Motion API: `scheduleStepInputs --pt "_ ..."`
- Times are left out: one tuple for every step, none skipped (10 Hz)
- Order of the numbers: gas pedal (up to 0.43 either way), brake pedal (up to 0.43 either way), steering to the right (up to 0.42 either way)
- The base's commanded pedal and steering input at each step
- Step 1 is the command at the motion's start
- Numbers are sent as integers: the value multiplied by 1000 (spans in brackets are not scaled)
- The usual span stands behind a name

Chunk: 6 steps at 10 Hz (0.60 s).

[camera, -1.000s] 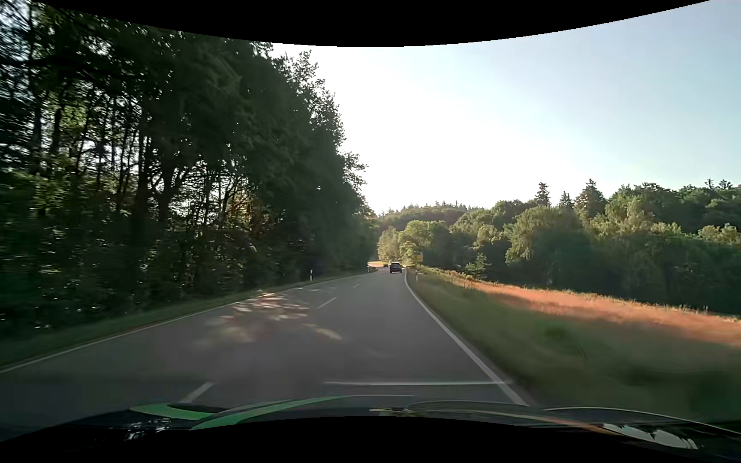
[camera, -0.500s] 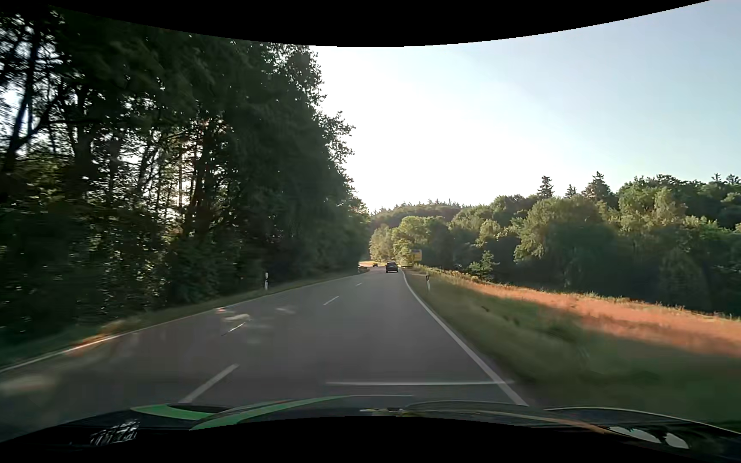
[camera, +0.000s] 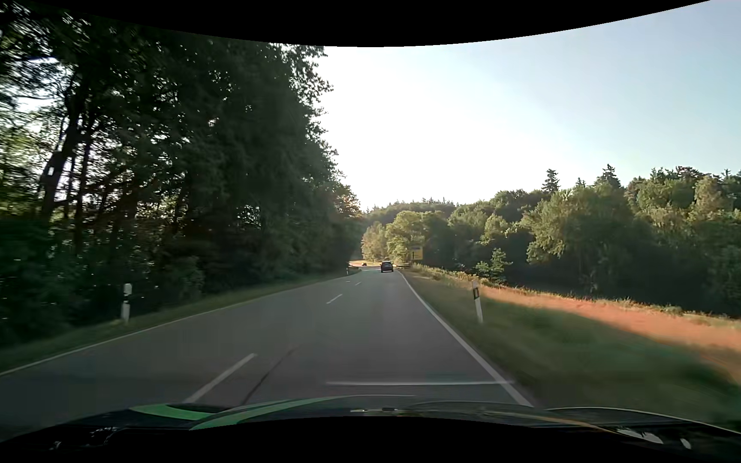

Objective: Follow the waypoints while adhering to traffic rules and regulations

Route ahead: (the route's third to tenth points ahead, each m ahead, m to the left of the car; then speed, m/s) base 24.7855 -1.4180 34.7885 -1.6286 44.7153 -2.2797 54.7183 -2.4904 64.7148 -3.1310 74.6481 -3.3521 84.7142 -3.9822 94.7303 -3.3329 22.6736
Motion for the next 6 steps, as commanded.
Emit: scheduleStepInputs --pt "280 0 9" --pt "280 0 9" --pt "287 0 9" --pt "299 0 9" --pt "319 0 9" --pt "331 0 9"
